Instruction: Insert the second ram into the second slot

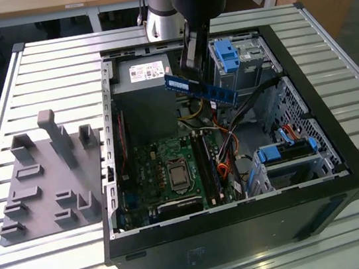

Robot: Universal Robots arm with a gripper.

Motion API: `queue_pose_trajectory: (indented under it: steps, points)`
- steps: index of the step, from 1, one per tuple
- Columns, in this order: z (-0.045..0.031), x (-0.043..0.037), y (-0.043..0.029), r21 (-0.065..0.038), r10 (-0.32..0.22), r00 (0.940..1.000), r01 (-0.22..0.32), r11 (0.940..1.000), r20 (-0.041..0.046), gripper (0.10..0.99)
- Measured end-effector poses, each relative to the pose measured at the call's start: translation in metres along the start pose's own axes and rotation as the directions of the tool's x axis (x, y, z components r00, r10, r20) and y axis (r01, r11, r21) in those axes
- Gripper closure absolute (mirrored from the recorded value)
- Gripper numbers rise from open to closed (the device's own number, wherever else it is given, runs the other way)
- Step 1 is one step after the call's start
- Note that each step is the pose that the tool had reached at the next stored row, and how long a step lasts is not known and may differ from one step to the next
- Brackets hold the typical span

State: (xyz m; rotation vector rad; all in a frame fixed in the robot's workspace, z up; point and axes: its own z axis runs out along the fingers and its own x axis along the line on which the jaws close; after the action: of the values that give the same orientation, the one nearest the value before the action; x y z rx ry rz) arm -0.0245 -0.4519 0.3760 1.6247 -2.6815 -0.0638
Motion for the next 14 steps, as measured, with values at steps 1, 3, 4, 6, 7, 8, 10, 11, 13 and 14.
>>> queue_pose_trajectory:
  steps: [1, 3, 4, 6, 7, 8, 10, 11, 13, 14]
  points:
    - [0.0000, 0.0000, 0.0000, 0.000, 0.002, 1.0000, -0.002, 1.0000, 0.0000, 0.949]
    - [0.0000, 0.0000, 0.0000, 0.000, 0.006, 1.0000, -0.006, 1.0000, 0.0002, 0.949]
    - [0.0000, 0.0000, 0.0000, 0.000, 0.008, 1.0000, -0.008, 1.0000, 0.0002, 0.949]
    - [0.0000, 0.0000, 0.0000, 0.000, 0.012, 0.9999, -0.012, 0.9999, 0.0004, 0.949]
    - [0.0000, 0.0000, 0.0000, 0.000, 0.014, 0.9999, -0.014, 0.9999, 0.0005, 0.949]
    - [0.0000, 0.0000, 0.0000, 0.000, 0.016, 0.9999, -0.016, 0.9999, 0.0006, 0.949]
    - [0.0000, 0.0000, 0.0000, 0.000, 0.020, 0.9998, -0.020, 0.9998, 0.0007, 0.949]
    - [0.0000, 0.0000, 0.0000, 0.000, 0.021, 0.9998, -0.021, 0.9998, 0.0008, 0.949]
    - [0.0000, 0.0000, 0.0000, 0.000, 0.025, 0.9997, -0.025, 0.9997, 0.0009, 0.949]
    - [0.0000, 0.0000, 0.0000, 0.000, 0.027, 0.9996, -0.027, 0.9996, 0.0009, 0.949]
